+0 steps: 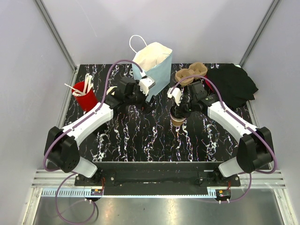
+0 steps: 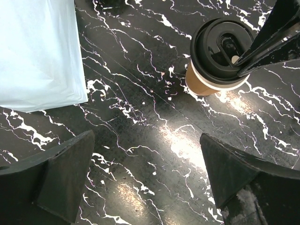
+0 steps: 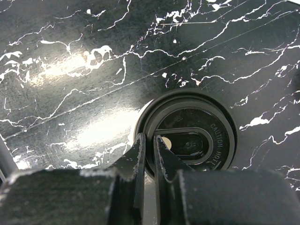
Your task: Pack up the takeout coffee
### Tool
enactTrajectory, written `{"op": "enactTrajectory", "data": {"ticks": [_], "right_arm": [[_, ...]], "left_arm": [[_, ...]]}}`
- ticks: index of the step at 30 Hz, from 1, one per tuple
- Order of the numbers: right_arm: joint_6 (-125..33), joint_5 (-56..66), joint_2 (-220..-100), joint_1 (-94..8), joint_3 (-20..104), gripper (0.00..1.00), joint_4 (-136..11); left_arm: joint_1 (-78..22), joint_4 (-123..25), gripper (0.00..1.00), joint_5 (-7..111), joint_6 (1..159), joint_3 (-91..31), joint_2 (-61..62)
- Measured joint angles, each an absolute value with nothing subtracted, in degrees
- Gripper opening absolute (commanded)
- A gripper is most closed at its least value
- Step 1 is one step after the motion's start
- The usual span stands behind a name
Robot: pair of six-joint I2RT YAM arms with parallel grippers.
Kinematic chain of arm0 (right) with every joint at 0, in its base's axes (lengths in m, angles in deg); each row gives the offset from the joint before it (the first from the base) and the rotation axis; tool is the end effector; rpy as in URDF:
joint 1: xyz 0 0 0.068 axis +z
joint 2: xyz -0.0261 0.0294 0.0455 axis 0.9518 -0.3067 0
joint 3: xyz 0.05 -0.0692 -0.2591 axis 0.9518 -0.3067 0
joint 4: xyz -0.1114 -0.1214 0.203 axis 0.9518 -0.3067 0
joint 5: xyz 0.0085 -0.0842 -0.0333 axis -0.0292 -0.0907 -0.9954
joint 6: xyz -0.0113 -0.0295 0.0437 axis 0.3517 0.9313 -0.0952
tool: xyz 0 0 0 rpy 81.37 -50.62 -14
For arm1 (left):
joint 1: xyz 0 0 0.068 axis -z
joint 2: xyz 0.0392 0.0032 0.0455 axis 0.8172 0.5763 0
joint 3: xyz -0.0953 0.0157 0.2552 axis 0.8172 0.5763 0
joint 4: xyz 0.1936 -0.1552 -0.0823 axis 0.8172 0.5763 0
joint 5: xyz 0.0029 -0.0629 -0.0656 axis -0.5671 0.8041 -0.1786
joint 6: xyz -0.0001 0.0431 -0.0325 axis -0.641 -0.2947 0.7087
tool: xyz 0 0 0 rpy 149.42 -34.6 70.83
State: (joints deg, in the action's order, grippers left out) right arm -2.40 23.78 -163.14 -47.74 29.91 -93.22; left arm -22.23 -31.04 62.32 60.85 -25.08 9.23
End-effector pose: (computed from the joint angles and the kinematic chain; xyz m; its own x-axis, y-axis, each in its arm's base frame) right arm 0.2748 0.1421 0.2629 -0.2000 -0.6807 -0.7048 -0.9270 0.3644 -0.0889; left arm 0.2775 -0.1907 0.3037 -0.3583 0.3741 -0.8554 0.7871 0.6137 -0.0613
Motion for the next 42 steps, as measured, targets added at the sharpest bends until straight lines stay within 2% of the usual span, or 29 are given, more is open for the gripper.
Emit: {"op": "enactTrajectory", "data": {"ticks": [42], "right_arm": [[-1.9, 25.11, -164.52, -47.76, 29.61, 0.0, -95.47]], "left_arm": [[-22.23, -31.59, 0.99, 61.62, 60.85, -23.46, 9.25]]}}
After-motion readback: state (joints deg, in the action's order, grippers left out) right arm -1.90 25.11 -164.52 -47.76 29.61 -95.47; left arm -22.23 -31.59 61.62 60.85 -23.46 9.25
